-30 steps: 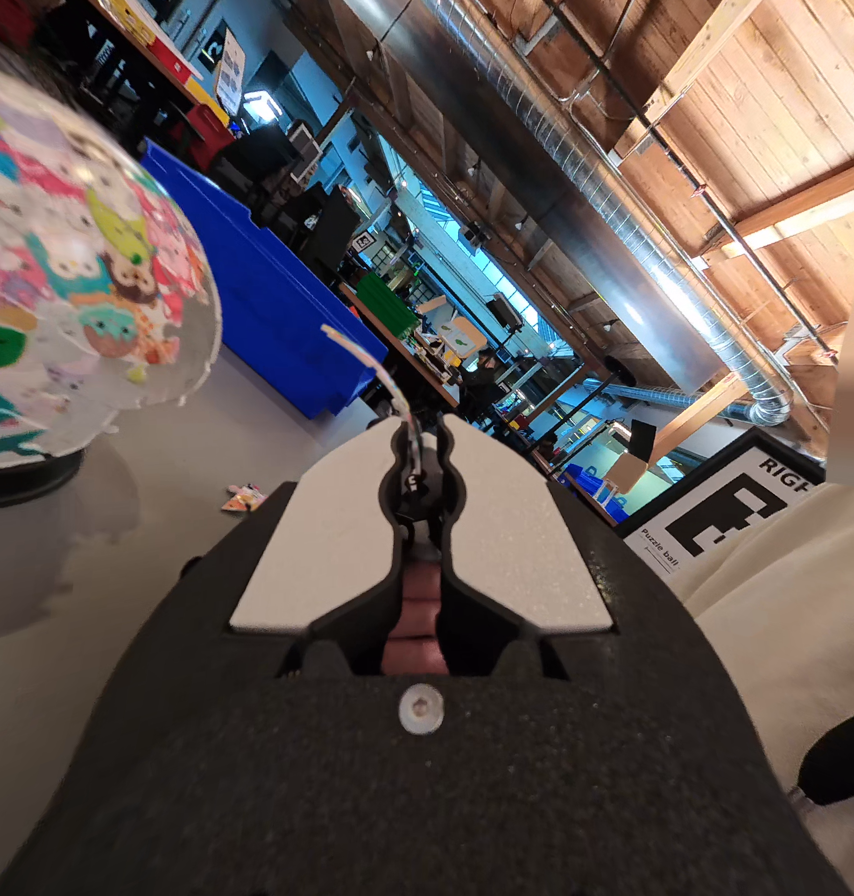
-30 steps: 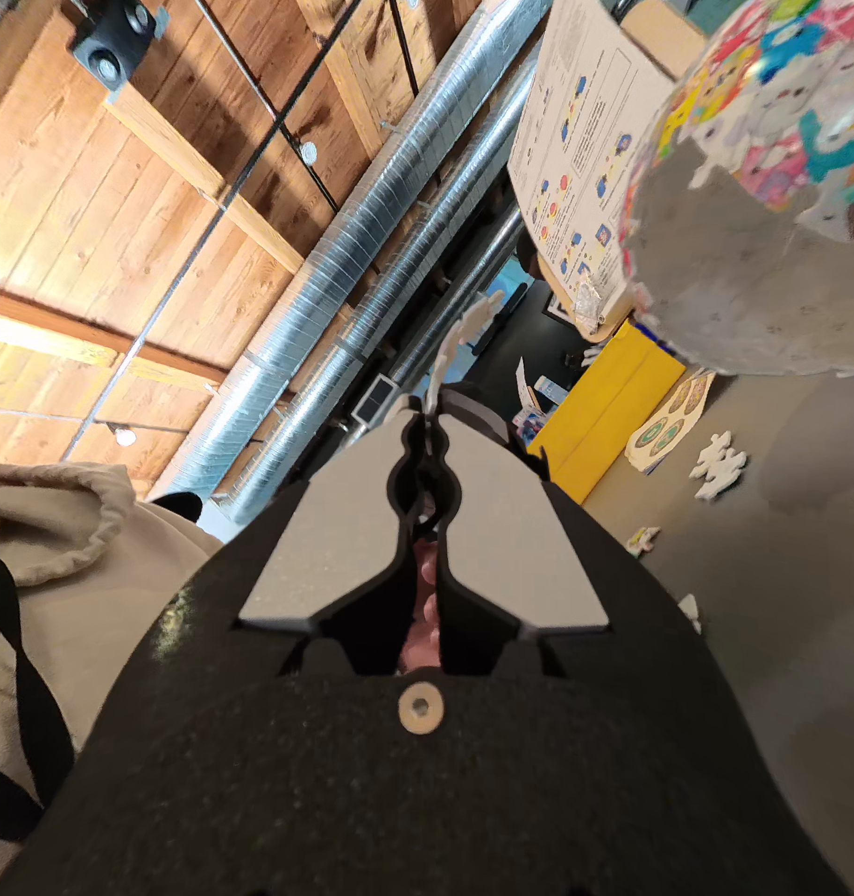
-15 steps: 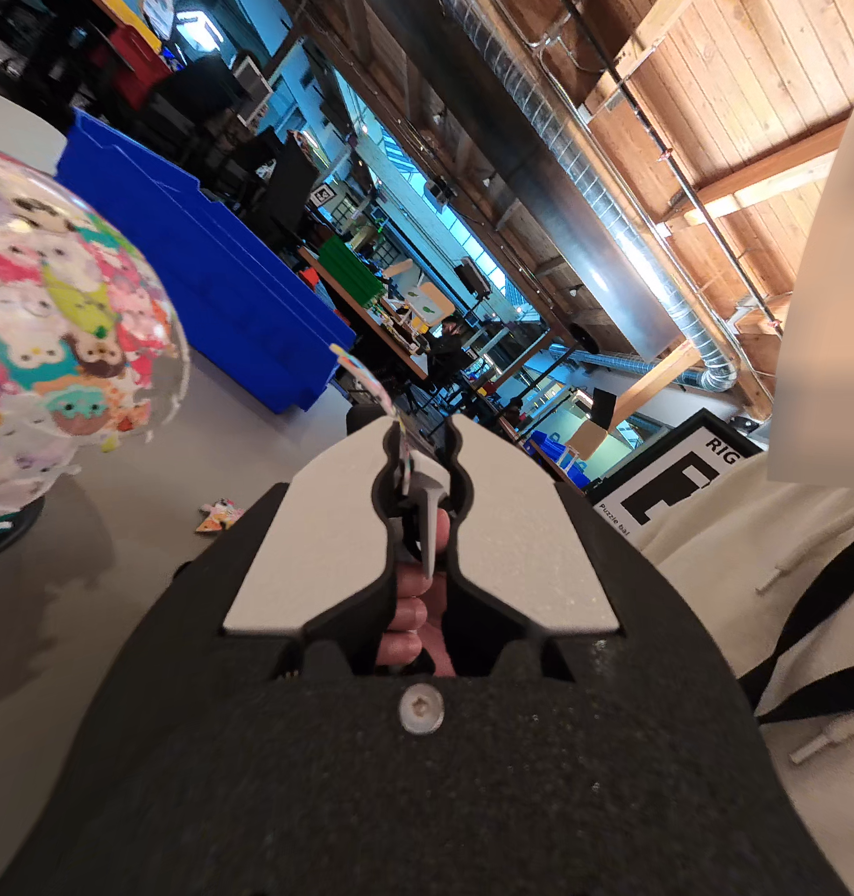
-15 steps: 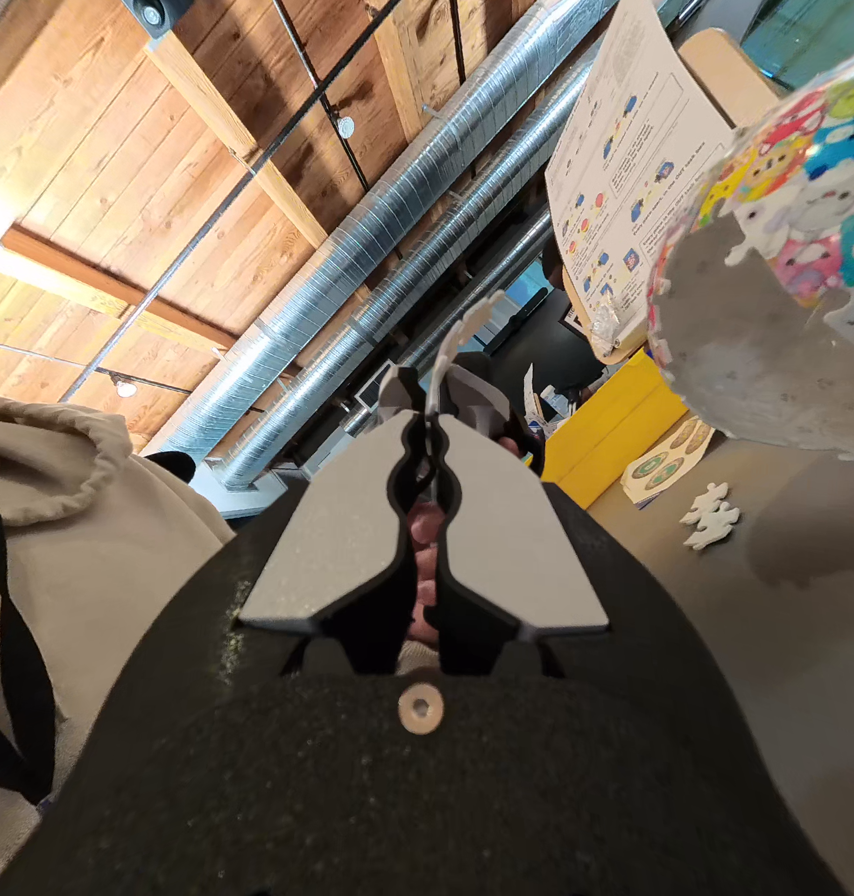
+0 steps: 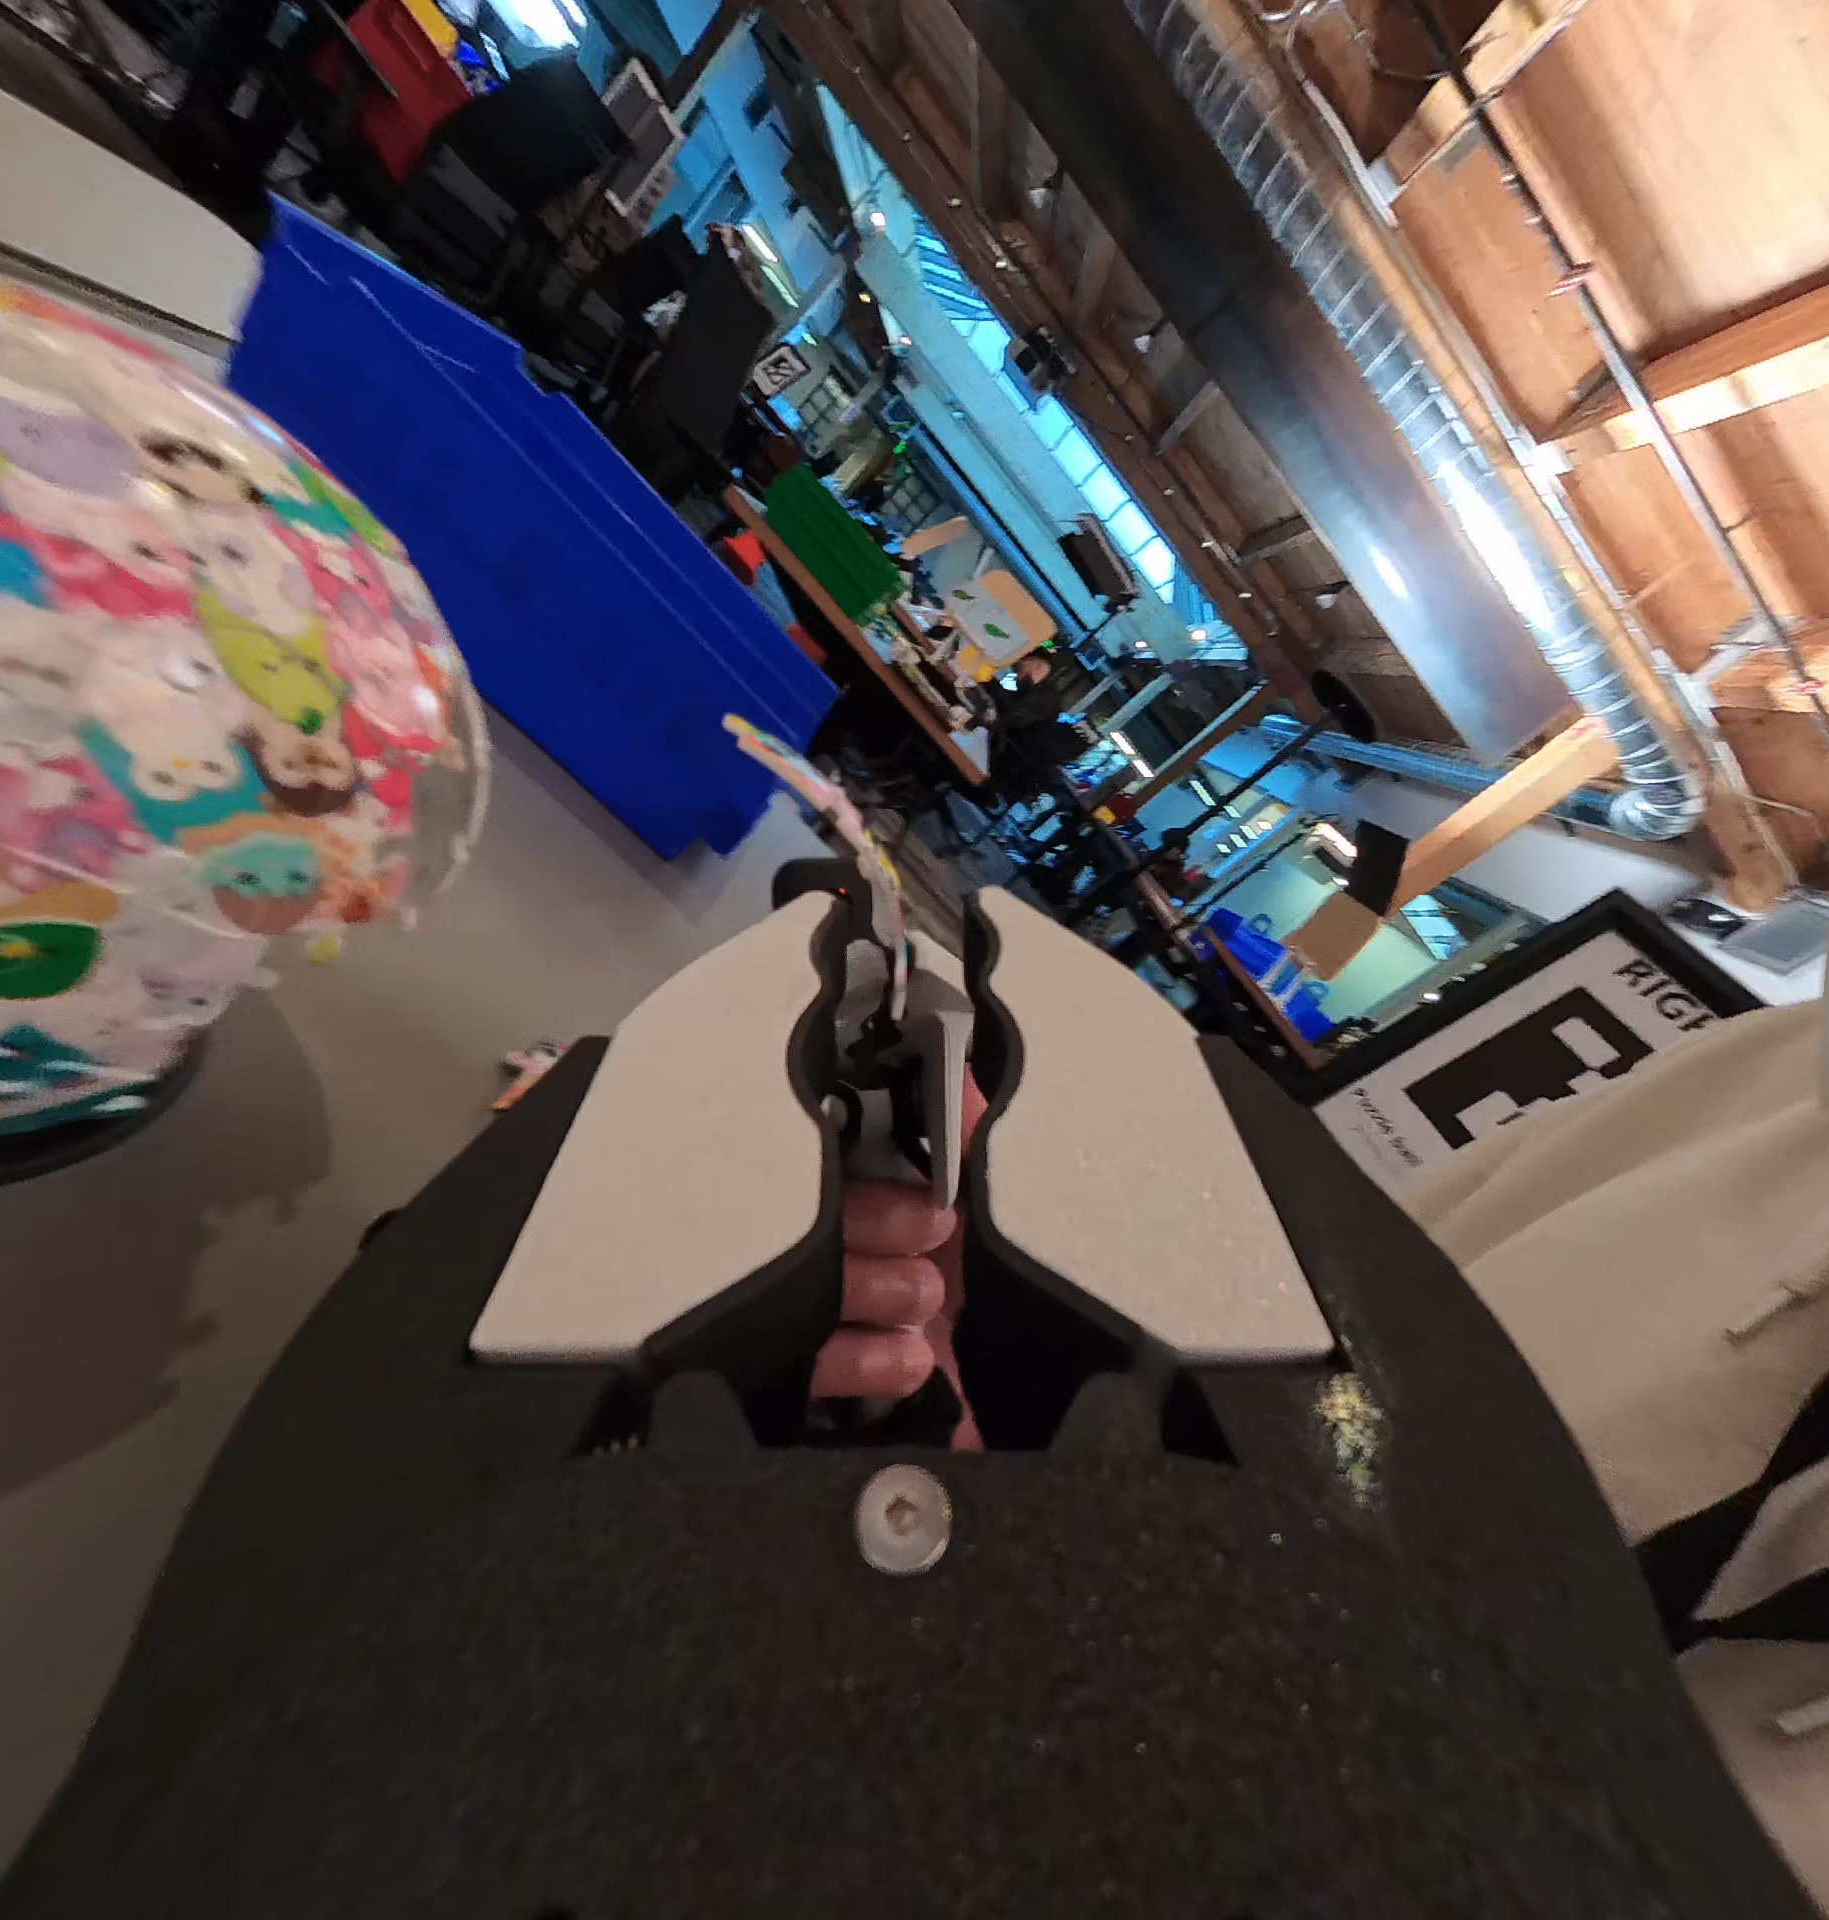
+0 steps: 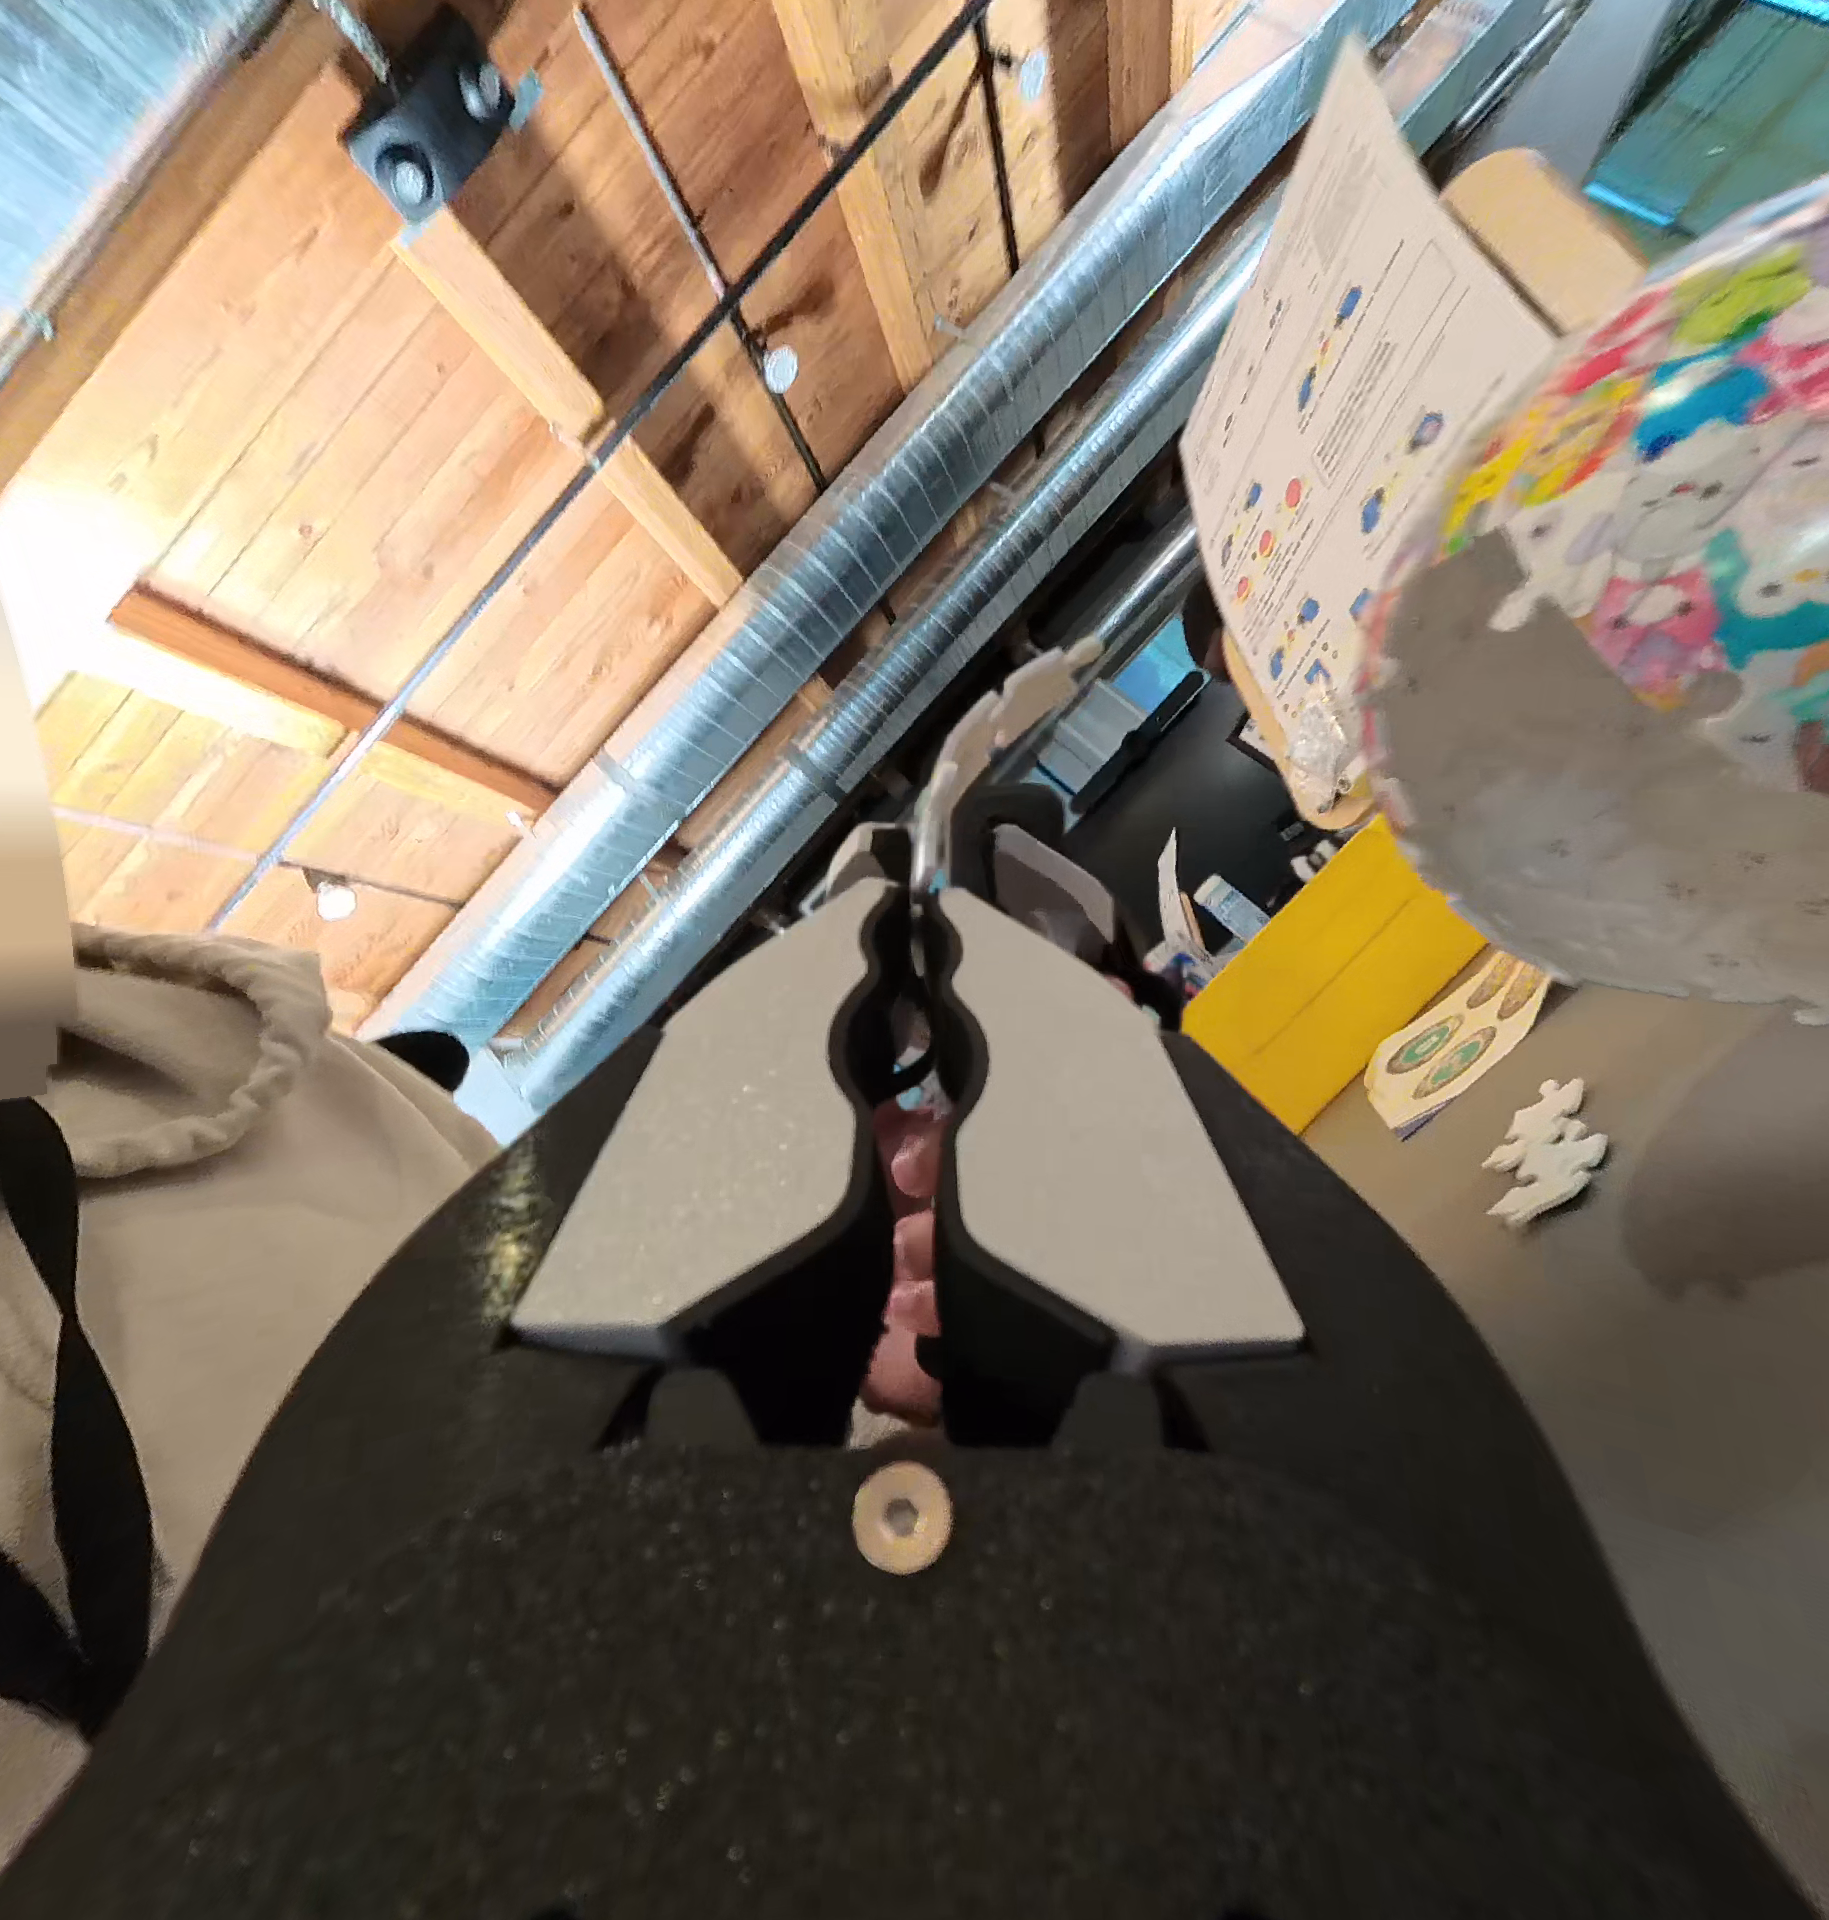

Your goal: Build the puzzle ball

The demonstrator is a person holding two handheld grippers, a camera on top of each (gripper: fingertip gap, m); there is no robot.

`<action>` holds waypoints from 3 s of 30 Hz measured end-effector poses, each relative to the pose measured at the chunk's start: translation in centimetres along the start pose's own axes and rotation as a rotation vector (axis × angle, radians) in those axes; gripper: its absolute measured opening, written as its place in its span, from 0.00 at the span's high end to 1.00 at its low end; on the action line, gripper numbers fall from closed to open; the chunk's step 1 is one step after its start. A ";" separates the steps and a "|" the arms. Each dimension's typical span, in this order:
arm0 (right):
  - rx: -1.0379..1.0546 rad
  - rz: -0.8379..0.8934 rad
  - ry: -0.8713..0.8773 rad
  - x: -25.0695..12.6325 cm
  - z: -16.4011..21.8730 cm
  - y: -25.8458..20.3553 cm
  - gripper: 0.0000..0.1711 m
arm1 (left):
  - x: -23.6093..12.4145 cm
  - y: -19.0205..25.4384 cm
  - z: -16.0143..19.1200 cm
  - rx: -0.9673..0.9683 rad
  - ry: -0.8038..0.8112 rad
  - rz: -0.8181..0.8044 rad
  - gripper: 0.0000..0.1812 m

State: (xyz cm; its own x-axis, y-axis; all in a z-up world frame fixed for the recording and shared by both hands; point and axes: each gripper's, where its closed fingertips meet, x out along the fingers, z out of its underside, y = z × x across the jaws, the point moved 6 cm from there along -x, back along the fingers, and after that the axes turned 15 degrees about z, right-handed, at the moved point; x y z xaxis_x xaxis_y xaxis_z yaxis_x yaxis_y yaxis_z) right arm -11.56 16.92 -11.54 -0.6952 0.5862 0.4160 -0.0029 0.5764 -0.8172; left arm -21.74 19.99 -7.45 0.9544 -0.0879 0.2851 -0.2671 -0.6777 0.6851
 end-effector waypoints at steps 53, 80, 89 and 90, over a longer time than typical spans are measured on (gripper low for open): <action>-1.251 0.653 -1.160 -3.4 1.6 3.0 0.99 | -16.0 -0.1 -0.4 0.284 -0.151 -0.552 0.76; -1.071 0.538 -1.041 2.3 -7.1 11.4 0.42 | -6.2 -11.0 -3.0 0.375 -0.754 -0.463 0.45; -0.861 0.537 -1.058 3.4 -8.5 9.7 0.52 | -5.3 -10.8 -1.7 0.272 -0.754 -0.426 0.49; -0.855 0.544 -1.068 3.6 -8.8 9.4 0.51 | -5.2 -10.7 -1.3 0.261 -0.759 -0.423 0.49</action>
State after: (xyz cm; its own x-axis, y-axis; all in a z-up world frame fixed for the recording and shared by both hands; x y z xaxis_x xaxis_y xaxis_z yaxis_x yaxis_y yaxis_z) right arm -7.74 29.44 -14.27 -0.6614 0.3658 -0.6548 0.5792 0.8038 -0.1359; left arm -24.05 28.69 -15.40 0.8217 -0.1890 -0.5376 0.0761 -0.8986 0.4322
